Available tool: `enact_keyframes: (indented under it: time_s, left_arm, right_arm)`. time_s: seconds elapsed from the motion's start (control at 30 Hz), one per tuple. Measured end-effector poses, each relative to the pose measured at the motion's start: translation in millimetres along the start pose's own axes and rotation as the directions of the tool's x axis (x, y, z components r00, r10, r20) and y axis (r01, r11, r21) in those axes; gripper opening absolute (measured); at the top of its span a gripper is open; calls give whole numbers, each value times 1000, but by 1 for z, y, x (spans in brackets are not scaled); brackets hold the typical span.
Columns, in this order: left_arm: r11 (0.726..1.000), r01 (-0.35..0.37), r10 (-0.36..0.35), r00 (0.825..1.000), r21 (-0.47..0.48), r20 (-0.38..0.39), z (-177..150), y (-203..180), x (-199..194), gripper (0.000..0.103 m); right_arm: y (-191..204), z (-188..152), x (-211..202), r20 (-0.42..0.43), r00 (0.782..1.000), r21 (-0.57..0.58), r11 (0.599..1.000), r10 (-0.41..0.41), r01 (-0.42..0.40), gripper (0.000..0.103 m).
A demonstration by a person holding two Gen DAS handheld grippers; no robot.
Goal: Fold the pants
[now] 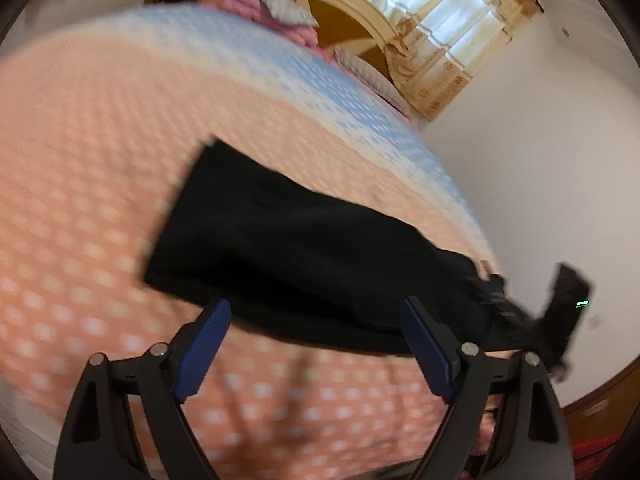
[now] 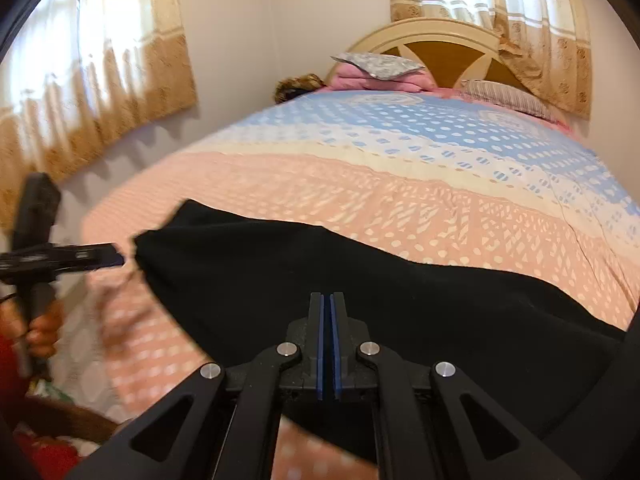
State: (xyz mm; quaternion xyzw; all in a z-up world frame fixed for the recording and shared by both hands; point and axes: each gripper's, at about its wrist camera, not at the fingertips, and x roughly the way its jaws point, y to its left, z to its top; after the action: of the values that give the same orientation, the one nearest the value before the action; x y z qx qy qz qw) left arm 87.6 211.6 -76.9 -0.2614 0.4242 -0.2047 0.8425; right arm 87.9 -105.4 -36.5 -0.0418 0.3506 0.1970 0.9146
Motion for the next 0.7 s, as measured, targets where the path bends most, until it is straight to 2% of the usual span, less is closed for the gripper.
enact_keyframes:
  time_s: [0.07, 0.13, 0.17, 0.2, 0.3, 0.33, 0.37, 0.4, 0.43, 0.47, 0.5, 0.57, 0.6, 0.7]
  left_arm:
    - [1000, 4, -4, 1000, -12, -12, 3, -1, 11, 89]
    - [1000, -16, 16, 1000, -26, 2, 12, 3, 20, 89]
    - [998, -25, 26, 999, -60, 25, 19, 7, 21, 89]
    - [995, -14, 18, 999, -94, 50, 24, 11, 19, 89]
    - [980, 47, -16, 987, -194, 159, 37, 24, 9, 89]
    - [975, 39, 2, 982, -217, 187, 38, 28, 7, 88]
    - [972, 2, 48, 978, -236, 205, 40, 31, 6, 86]
    - [970, -26, 78, 974, -240, 212, 40, 32, 5, 75]
    - [971, -44, 96, 972, -233, 217, 39, 32, 4, 54]
    - [976, -71, 116, 970, -206, 215, 38, 31, 2, 44]
    - [978, -109, 145, 968, -179, 204, 35, 31, 1, 29]
    - [963, -244, 258, 957, -114, 135, 28, 30, 5, 26]
    - [955, -280, 291, 950, -96, 118, 23, 31, 7, 22]
    - [949, -313, 316, 938, -41, 141, 10, 31, 1, 22]
  right_arm:
    - [-6, -8, 16, -30, 999, 39, 999, -15, 16, 3]
    - [-21, -24, 32, -110, 994, 118, 993, 18, -5, 3]
    - [-27, -32, 34, -109, 993, 156, 987, 45, -28, 3]
    - [-33, -37, 30, -69, 995, 188, 980, 70, -56, 3]
    - [-39, -47, 24, -48, 993, 220, 971, 108, -95, 3]
    - [-40, -48, 24, -43, 993, 229, 968, 114, -101, 3]
    - [-41, -49, 24, -39, 992, 242, 964, 120, -107, 3]
    - [-41, -51, 23, -36, 992, 251, 962, 122, -110, 3]
    - [-42, -52, 23, -35, 991, 260, 959, 125, -112, 3]
    - [-42, -53, 24, -34, 991, 265, 958, 127, -114, 3]
    - [-42, -53, 23, -32, 991, 265, 957, 128, -115, 3]
    - [-41, -53, 23, -34, 991, 265, 957, 130, -117, 3]
    - [-41, -54, 22, -35, 991, 266, 957, 131, -117, 3]
    - [-42, -54, 21, -35, 991, 266, 957, 129, -116, 3]
